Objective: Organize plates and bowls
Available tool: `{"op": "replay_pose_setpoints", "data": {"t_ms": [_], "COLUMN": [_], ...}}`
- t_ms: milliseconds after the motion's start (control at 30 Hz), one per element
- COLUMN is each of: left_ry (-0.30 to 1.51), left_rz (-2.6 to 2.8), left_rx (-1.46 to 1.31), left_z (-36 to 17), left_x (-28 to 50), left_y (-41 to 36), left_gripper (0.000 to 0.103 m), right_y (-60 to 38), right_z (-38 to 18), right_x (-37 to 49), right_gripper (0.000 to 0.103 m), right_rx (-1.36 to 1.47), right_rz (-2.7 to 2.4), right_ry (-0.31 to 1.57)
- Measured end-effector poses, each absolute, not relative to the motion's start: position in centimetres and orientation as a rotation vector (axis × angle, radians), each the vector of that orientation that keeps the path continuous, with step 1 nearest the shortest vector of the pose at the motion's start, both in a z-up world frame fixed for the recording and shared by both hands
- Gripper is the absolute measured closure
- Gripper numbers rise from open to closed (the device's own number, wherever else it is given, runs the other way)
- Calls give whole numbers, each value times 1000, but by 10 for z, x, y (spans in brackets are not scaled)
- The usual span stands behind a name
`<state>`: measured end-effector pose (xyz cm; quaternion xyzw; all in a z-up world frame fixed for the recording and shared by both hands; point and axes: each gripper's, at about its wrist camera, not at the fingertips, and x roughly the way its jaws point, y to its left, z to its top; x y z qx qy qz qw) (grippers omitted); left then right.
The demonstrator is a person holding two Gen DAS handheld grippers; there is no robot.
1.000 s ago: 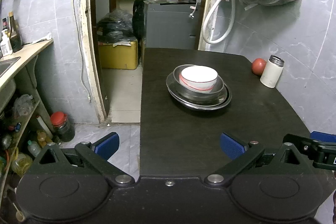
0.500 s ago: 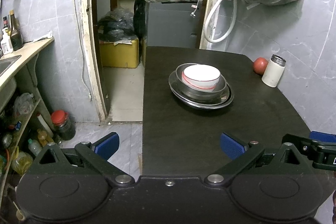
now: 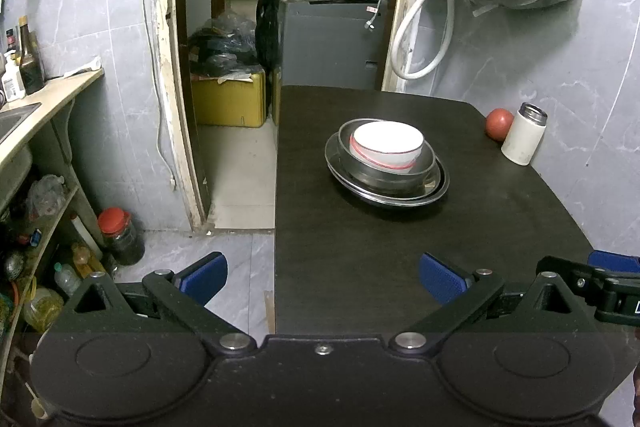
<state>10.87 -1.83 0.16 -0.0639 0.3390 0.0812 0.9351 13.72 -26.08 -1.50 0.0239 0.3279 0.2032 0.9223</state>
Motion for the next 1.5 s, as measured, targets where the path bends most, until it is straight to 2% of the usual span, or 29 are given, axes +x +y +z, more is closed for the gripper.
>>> {"op": "replay_pose_setpoints", "data": {"t_ms": [1500], "left_ry": [715], "left_rz": [171], "left_rx": [-131], "left_z": [2], "left_x": [115], "left_y": [-14], "left_gripper": [1], "right_y": [-259], "right_z": [-20], "right_x": [139], "right_gripper": [0], "right_rx": [61], "right_rz": [413], "right_ry": [694]}}
